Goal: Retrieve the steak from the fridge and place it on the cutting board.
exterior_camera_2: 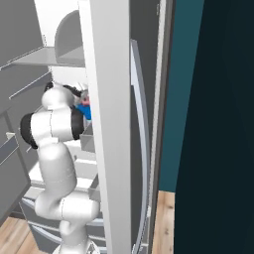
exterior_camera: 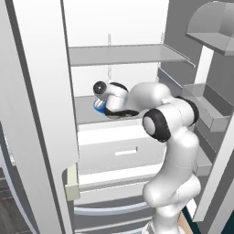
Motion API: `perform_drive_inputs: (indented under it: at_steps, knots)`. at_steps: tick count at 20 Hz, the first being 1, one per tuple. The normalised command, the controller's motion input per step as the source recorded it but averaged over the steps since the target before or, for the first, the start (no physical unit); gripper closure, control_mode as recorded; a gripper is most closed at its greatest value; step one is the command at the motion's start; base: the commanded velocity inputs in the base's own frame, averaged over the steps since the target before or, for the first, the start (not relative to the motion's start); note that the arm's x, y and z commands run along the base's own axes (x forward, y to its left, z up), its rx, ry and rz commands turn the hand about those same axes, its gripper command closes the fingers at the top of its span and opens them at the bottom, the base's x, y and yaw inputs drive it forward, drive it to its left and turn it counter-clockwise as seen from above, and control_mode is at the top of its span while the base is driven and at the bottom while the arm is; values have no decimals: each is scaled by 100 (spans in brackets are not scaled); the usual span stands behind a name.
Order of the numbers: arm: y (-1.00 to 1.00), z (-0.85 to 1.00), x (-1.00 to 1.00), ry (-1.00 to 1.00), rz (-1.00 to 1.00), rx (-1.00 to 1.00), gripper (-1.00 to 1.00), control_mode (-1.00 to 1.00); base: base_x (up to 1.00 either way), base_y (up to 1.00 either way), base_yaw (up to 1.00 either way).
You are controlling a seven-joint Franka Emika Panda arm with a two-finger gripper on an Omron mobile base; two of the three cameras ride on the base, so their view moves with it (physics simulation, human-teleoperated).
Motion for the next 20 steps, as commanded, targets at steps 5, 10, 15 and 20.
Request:
perform_drive_inputs:
  at_steps: [5, 10, 15, 20]
  knots:
    - [10, 13, -78, -10, -7, -7, 100, -100, 0, 0, 0]
    - [0, 37, -86, -2, -2, -5, 100, -100, 0, 0, 0]
    - [0, 57, -74, 0, -1, -2, 100, -100, 0, 0, 0]
    - [-17, 45, -87, 2, 0, 0, 100, -100, 0, 0, 0]
